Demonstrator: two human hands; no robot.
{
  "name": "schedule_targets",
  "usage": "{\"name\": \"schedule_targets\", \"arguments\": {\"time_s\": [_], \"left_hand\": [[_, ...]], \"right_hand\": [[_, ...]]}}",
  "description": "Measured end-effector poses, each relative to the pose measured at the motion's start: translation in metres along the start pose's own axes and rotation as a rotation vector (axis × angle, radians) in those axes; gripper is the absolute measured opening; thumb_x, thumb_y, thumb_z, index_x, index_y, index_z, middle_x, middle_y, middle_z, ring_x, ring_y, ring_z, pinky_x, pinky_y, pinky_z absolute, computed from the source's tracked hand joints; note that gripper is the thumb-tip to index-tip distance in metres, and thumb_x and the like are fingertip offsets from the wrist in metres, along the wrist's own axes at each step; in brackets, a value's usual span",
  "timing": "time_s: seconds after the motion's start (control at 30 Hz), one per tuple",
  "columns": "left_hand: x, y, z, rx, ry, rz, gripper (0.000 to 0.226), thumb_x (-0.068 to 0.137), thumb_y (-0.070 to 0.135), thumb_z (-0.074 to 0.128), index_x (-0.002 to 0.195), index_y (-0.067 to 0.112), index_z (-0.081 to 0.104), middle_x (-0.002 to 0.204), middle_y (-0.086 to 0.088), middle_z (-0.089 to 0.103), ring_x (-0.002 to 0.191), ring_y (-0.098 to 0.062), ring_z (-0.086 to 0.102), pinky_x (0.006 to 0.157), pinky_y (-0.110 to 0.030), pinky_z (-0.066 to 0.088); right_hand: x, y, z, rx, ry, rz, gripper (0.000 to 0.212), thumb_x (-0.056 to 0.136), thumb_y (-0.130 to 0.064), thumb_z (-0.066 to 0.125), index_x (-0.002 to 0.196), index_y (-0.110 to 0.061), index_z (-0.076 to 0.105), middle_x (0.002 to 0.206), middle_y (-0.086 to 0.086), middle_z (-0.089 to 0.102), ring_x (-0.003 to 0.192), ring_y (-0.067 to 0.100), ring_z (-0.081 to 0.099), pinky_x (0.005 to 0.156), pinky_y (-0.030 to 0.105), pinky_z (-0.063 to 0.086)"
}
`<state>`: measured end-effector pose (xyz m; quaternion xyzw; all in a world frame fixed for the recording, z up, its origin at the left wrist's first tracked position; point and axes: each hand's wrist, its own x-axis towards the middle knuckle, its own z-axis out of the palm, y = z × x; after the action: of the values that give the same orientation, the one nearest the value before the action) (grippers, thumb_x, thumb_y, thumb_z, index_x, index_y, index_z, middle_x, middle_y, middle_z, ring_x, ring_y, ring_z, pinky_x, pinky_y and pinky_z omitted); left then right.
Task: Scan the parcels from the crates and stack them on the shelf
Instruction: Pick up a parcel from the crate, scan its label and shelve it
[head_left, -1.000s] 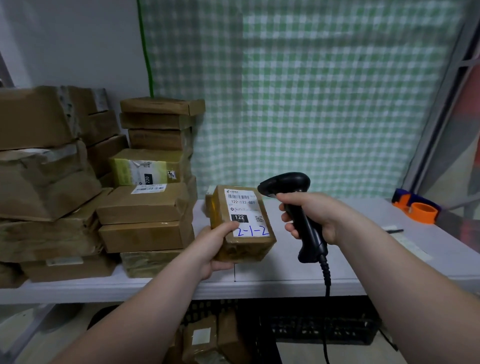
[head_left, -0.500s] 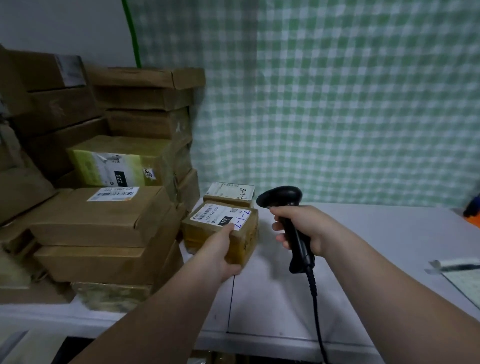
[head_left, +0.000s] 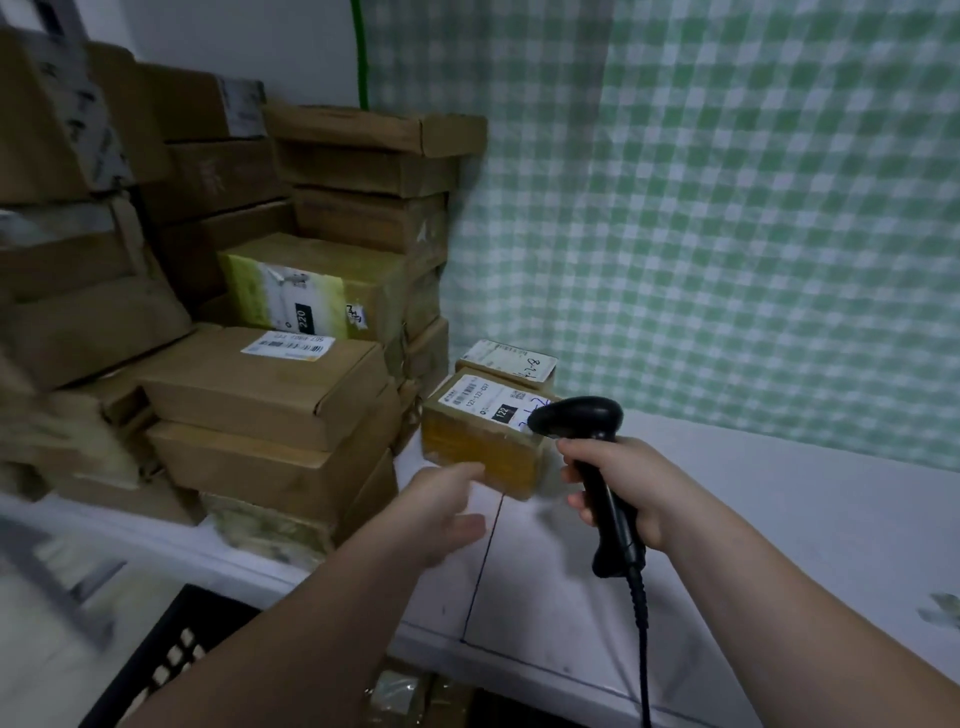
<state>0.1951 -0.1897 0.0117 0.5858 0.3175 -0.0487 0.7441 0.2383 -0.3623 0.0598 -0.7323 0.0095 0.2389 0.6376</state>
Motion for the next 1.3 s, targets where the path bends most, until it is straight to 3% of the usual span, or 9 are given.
{"name": "schedule_targets", "arguments": {"time_s": [0.1,0.23,0.37,0.53,0.63,0.73,0.9,1.1,1.3], "left_hand": [[-0.027,-0.021,-0.032,0.127,-0.147,-0.008,0.017,0.093,0.016,0.059,0.101,0.001,0.060,0.077,-0.013,0.058,0.058,-0.021,0.061,0.062,-0.032,0.053],[-0.061,-0.054,-0.068,0.343,-0.203,0.015,0.015,0.094,0.012,0.056,0.082,0.003,0.058,0.077,-0.012,0.058,0.064,-0.025,0.061,0.066,-0.036,0.055],[-0.069,-0.096,-0.109,0.570,-0.197,0.025,0.027,0.094,0.009,0.053,0.067,0.011,0.052,0.056,-0.001,0.051,0.046,-0.015,0.049,0.050,-0.022,0.039],[-0.064,-0.153,-0.161,0.954,-0.004,0.039,0.010,0.090,0.017,0.060,0.084,0.015,0.067,0.067,0.001,0.054,0.059,-0.009,0.051,0.053,-0.018,0.041],[-0.059,-0.186,-0.185,1.012,0.013,0.000,0.003,0.088,0.019,0.063,0.088,0.019,0.066,0.089,-0.004,0.061,0.090,-0.018,0.061,0.075,-0.025,0.048],[-0.046,-0.207,-0.203,1.118,-0.005,-0.065,0.028,0.091,0.023,0.060,0.114,0.009,0.064,0.114,-0.010,0.064,0.108,-0.025,0.060,0.088,-0.030,0.047],[-0.016,-0.222,-0.232,1.161,0.070,-0.087,0.036,0.089,0.026,0.056,0.121,0.009,0.059,0.121,-0.011,0.063,0.109,-0.026,0.059,0.091,-0.033,0.049],[0.016,-0.246,-0.285,1.143,0.312,-0.303,0.081,0.086,0.037,0.062,0.149,0.009,0.019,0.144,-0.024,0.028,0.131,-0.040,0.036,0.108,-0.042,0.036],[0.040,-0.267,-0.314,1.079,0.326,-0.350,0.106,0.078,0.046,0.072,0.153,0.021,0.001,0.142,-0.021,0.024,0.129,-0.040,0.032,0.103,-0.048,0.038]], "right_hand": [[-0.024,0.013,0.013,-0.033,-0.056,-0.016,0.009,0.091,-0.016,0.063,0.093,-0.008,0.061,0.077,0.010,0.059,0.050,0.020,0.053,0.044,0.025,0.041],[-0.059,0.040,0.030,-0.113,-0.117,-0.022,0.008,0.090,-0.017,0.064,0.093,-0.010,0.061,0.082,0.010,0.060,0.052,0.018,0.054,0.046,0.027,0.040],[-0.091,0.072,0.050,-0.215,-0.189,0.027,0.017,0.088,-0.021,0.067,0.094,-0.007,0.061,0.084,0.010,0.063,0.057,0.018,0.057,0.046,0.026,0.043],[-0.115,0.120,0.083,-0.289,-0.290,0.135,0.015,0.087,-0.020,0.068,0.093,-0.008,0.063,0.082,0.006,0.064,0.056,0.013,0.056,0.046,0.023,0.043],[-0.114,0.154,0.103,-0.332,-0.321,0.196,0.013,0.085,-0.022,0.069,0.086,-0.011,0.061,0.079,0.005,0.061,0.055,0.013,0.054,0.045,0.023,0.040],[-0.103,0.186,0.117,-0.356,-0.298,0.276,0.023,0.079,-0.027,0.072,0.091,-0.012,0.060,0.077,0.003,0.060,0.055,0.013,0.053,0.043,0.023,0.040],[-0.080,0.219,0.140,-0.360,-0.254,0.370,0.016,0.082,-0.026,0.071,0.087,-0.014,0.062,0.075,0.003,0.059,0.060,0.015,0.052,0.045,0.024,0.039],[-0.048,0.243,0.182,-0.393,-0.225,0.417,0.008,0.084,-0.021,0.067,0.086,-0.014,0.062,0.077,0.004,0.057,0.060,0.015,0.050,0.044,0.022,0.037],[-0.023,0.260,0.222,-0.437,-0.229,0.441,0.014,0.084,-0.028,0.069,0.089,-0.020,0.059,0.087,0.004,0.064,0.068,0.017,0.058,0.050,0.025,0.042]]}}
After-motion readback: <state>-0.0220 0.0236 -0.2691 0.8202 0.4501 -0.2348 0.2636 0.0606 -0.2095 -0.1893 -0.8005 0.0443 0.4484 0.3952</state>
